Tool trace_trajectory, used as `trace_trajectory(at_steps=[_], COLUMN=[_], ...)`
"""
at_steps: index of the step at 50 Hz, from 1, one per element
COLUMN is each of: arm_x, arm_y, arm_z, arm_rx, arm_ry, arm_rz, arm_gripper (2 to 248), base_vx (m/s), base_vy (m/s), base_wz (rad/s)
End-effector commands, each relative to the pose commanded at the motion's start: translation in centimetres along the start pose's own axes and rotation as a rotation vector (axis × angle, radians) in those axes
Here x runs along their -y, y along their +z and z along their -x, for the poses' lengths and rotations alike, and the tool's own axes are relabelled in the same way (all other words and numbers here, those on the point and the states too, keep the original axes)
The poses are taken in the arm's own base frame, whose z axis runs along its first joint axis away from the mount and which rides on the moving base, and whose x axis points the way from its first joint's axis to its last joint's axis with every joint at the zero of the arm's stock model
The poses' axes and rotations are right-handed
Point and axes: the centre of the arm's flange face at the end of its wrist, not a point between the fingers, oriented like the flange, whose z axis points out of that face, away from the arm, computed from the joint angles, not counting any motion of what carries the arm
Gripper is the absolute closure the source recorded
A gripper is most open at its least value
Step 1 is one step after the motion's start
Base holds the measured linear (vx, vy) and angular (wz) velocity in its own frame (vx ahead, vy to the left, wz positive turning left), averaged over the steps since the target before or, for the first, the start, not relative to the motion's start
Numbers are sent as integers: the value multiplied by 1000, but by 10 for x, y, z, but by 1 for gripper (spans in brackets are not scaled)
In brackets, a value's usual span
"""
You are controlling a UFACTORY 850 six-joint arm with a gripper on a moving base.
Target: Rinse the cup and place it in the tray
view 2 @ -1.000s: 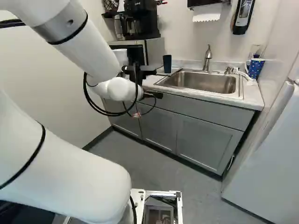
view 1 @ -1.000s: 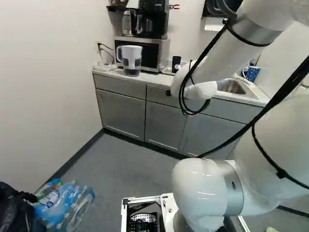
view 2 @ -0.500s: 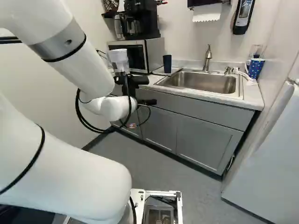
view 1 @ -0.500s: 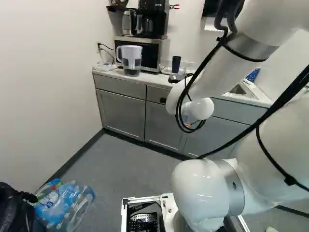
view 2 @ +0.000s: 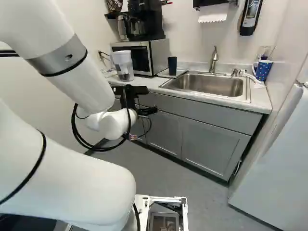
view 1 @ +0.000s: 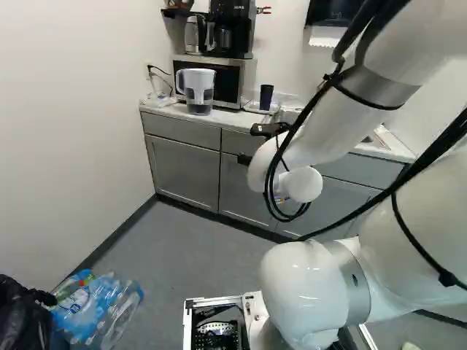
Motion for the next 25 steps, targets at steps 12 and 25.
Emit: trace_trajectory(at_steps=[12,25], arm_x=[4,6], arm_y=[-6,-11], arm_z=[10,16], arm_rx=[-18,-30], arm_ry=[-5,-8], arm_rz=[-12,-21], arm_gripper=[3,3], base_vx=[0,0], base_vy=[0,0], base_wz=[0,0])
